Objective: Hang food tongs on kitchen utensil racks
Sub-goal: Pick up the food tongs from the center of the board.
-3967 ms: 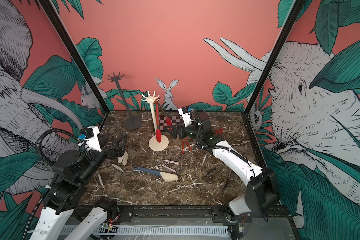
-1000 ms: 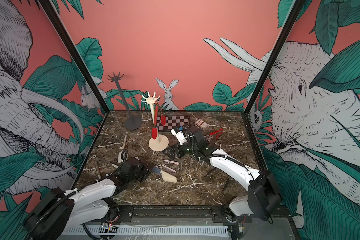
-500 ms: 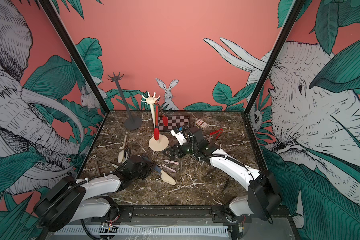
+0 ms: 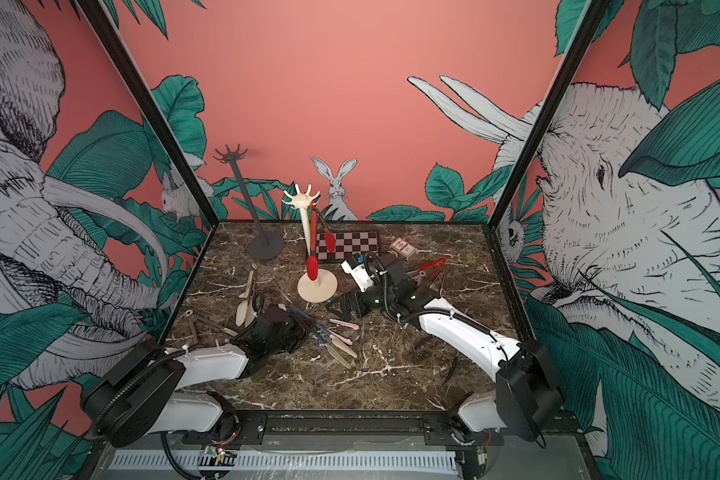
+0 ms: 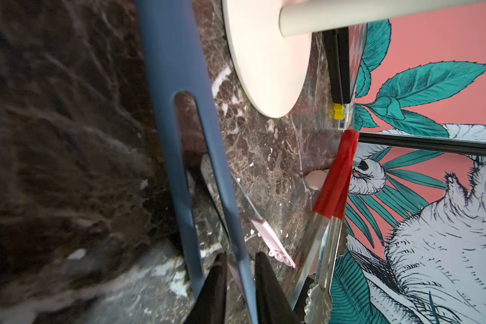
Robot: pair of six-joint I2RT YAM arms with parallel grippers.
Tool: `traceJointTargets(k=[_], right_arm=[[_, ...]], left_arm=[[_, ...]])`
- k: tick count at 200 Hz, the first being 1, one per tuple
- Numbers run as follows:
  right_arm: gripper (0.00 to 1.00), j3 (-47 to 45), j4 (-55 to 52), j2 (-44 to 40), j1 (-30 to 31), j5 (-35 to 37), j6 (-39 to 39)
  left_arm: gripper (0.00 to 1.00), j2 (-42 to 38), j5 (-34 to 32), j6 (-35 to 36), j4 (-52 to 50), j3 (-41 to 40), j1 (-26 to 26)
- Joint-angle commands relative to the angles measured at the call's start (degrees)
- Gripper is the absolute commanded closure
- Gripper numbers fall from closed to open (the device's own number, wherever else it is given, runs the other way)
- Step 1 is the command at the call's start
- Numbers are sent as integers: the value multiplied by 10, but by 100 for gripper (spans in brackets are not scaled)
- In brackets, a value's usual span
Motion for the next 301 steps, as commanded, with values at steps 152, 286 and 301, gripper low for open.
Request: traceJointTargets(k=[152, 286, 301], right_arm=[[1, -7, 2, -2, 2, 3, -16], [1, -13, 0, -9, 2, 12, -19], [1, -13, 0, -10, 2, 13, -20]], left_arm=[[81, 45, 12, 22, -34, 55, -1], [100, 6, 16, 53, -130, 84, -1], [100, -11, 16, 65, -139, 86, 0]])
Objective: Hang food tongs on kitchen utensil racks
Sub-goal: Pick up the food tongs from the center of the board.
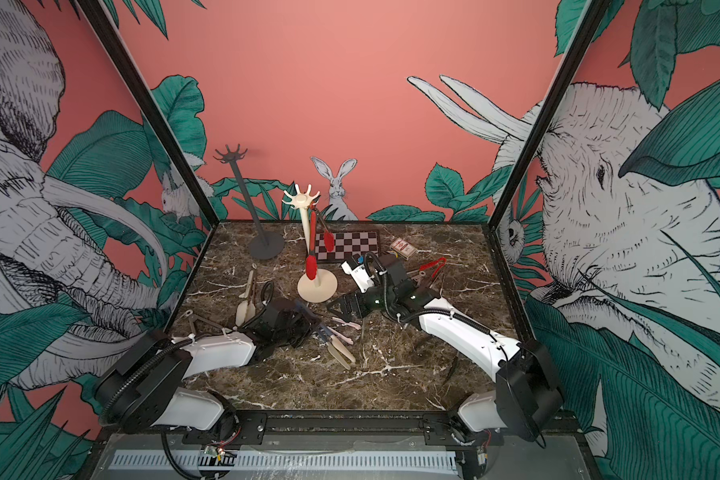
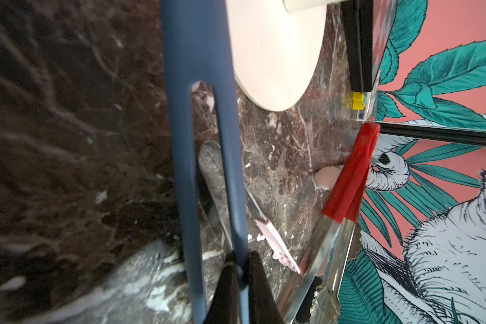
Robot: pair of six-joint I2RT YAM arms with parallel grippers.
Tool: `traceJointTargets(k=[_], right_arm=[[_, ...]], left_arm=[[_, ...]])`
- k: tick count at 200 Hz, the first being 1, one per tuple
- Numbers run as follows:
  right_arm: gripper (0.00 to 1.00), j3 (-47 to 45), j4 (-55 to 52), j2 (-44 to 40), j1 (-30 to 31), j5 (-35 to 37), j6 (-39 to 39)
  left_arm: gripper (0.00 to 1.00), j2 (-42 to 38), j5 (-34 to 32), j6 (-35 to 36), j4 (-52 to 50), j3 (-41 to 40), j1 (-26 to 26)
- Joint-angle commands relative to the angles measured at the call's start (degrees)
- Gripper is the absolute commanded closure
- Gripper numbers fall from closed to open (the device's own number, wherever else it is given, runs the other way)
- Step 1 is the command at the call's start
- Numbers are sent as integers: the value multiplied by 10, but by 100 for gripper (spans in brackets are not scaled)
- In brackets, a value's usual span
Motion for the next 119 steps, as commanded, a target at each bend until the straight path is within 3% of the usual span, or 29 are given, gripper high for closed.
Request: traceJointTargets(k=[1, 119], right_arm=[[1, -13, 8, -10, 2, 4, -9], [1, -16, 17, -18, 2, 30, -11]], left_arm=[[100, -36, -8, 38, -40, 10, -1], [100, -258, -60, 210, -178, 40, 0]])
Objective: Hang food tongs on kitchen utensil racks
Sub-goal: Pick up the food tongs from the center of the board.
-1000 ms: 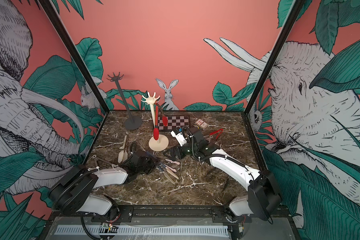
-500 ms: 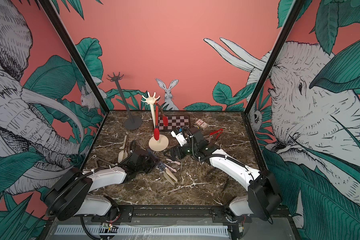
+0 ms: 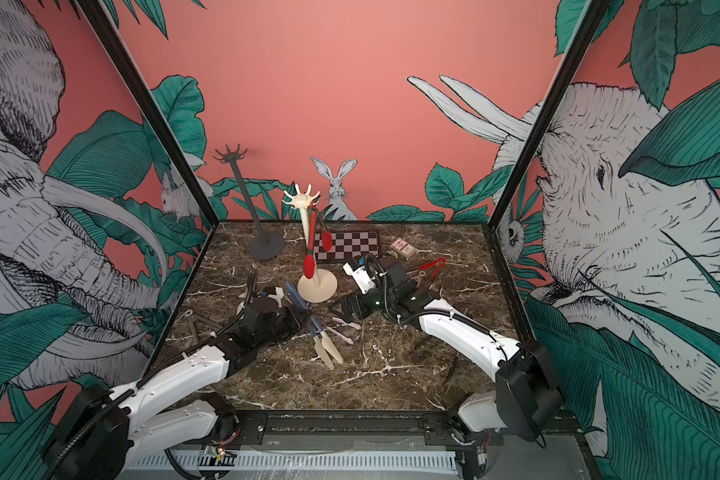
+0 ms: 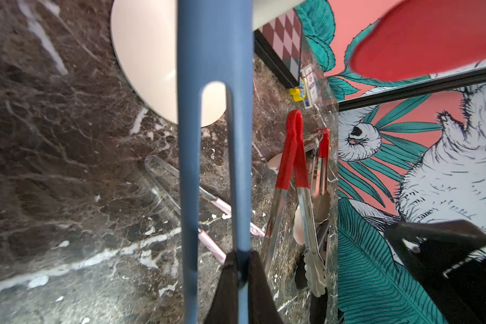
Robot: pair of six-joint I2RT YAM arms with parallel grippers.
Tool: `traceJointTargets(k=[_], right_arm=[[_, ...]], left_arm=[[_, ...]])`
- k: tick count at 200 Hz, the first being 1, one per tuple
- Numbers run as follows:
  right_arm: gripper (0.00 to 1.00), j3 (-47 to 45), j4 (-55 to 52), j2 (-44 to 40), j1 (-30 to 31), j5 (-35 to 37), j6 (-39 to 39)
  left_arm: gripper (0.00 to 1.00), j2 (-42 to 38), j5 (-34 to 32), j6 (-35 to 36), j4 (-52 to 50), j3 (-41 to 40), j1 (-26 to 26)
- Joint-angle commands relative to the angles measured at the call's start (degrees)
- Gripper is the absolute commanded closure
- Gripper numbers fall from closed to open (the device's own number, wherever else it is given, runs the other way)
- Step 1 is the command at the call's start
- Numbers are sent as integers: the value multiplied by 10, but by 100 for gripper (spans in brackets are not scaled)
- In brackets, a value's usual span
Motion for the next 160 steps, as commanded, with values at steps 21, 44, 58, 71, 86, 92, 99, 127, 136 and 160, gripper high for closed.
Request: traceJointTargets(k=[21, 44, 58, 71, 86, 92, 99, 127, 136, 160], right_arm=[[1, -8, 19, -19, 2, 13, -12], [1, -8, 19, -20, 1, 18, -13], [1, -8, 20, -21, 1, 21, -14], [1, -8, 20, -21, 1, 23, -15], [1, -8, 21, -22, 1, 25, -17], [1, -9, 22, -22, 1, 26, -17], [1, -10, 22, -21, 1, 26, -17], [1, -10, 27, -17, 1, 26, -17], [1, -8, 27, -16, 1, 26, -18], [1, -3, 26, -12, 1, 25, -20]], left_arm=[[100, -83, -41, 100, -80, 45, 0], [100, -116, -43, 144, -110, 67, 0], [100, -132, -41, 172, -126, 81, 0], [100, -147, -40, 197, -142, 92, 1], [100, -164, -41, 226, -162, 105, 0], [100, -170, -41, 238, -167, 109, 1], [100, -177, -39, 250, -171, 115, 0], [100, -189, -19, 302, -184, 145, 0], [100, -191, -19, 318, -195, 157, 0], [100, -196, -28, 360, -223, 190, 1]])
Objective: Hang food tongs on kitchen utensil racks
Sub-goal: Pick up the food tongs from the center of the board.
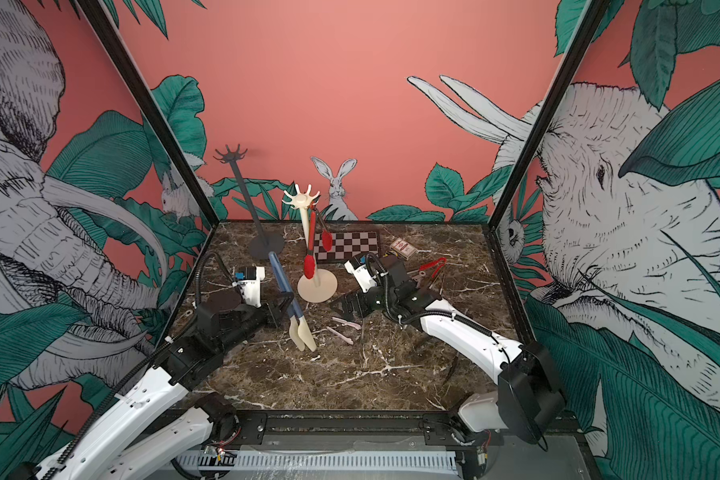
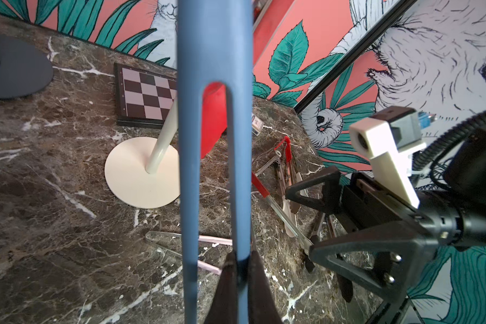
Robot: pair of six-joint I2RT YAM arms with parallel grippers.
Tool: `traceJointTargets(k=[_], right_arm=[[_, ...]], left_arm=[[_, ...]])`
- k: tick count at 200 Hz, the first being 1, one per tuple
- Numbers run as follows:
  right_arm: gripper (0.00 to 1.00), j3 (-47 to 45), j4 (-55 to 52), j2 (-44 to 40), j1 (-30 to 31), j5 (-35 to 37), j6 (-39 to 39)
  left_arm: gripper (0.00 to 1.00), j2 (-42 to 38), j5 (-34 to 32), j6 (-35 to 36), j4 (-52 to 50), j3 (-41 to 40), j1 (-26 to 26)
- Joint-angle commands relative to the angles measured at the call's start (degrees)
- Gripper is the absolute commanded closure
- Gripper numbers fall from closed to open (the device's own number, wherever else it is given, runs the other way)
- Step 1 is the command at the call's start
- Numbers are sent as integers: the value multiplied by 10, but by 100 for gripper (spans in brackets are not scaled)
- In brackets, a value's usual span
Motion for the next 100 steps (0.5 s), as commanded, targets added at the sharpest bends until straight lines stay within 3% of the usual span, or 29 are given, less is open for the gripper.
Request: traceJointTargets(k=[1, 100], right_arm=[[1, -3, 22, -5, 1, 2, -11], [1, 10, 18, 9, 0, -4, -13]], left_arm=[[100, -16, -5, 69, -21, 47, 1], [100, 49, 13, 212, -99, 204, 11]])
